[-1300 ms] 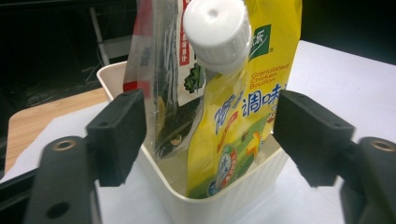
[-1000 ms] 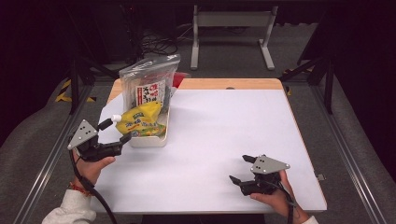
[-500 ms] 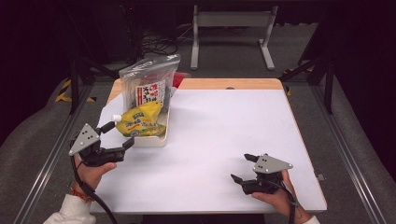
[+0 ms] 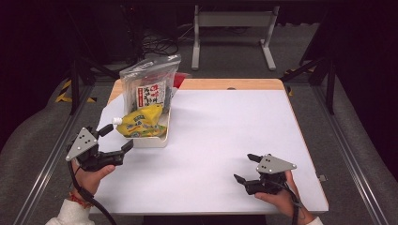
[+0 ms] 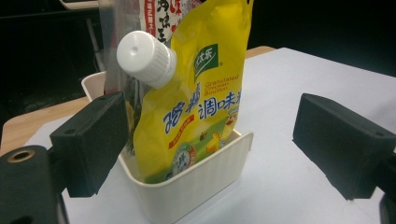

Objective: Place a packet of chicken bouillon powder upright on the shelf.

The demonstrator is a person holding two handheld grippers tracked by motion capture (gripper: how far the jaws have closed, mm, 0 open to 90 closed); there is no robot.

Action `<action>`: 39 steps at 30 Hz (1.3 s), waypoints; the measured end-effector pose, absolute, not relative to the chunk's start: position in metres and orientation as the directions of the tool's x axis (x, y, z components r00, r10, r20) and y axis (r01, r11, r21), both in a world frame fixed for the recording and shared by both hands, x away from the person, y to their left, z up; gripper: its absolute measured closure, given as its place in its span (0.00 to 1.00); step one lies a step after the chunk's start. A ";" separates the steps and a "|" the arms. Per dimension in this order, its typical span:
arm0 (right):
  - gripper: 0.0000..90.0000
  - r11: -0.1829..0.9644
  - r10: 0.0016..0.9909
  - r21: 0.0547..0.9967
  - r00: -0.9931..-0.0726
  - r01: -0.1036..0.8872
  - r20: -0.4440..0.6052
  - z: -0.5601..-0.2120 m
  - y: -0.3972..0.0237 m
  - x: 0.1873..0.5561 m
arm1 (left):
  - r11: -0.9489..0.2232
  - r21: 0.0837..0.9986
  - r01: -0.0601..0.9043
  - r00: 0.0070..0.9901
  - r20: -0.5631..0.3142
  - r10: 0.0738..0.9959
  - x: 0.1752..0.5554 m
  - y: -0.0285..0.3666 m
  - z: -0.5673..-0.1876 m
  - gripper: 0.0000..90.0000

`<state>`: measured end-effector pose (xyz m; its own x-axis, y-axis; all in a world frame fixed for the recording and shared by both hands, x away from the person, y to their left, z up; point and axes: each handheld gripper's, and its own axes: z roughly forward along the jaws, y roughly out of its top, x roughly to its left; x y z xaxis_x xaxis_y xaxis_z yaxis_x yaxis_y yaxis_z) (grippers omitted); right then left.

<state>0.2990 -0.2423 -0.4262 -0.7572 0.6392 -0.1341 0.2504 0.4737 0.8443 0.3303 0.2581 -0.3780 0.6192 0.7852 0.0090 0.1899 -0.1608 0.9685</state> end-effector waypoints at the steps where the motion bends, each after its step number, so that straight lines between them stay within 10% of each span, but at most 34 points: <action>1: 0.19 0.474 0.639 0.844 -0.757 0.250 -0.135 -0.426 -0.242 0.299 | -0.161 0.969 0.187 0.621 0.010 0.784 0.329 0.258 -0.378 0.13; 39: 0.19 0.492 0.671 0.831 -0.722 0.261 -0.171 -0.425 -0.264 0.294 | -0.338 0.924 0.176 0.779 0.079 0.622 0.310 0.194 -0.397 0.11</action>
<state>0.2939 -0.2642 -0.4253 -0.7217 0.6708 -0.1708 0.2607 0.4920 0.8307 0.3099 0.1940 -0.3967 0.7790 0.6219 0.0793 0.1759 -0.3382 0.9245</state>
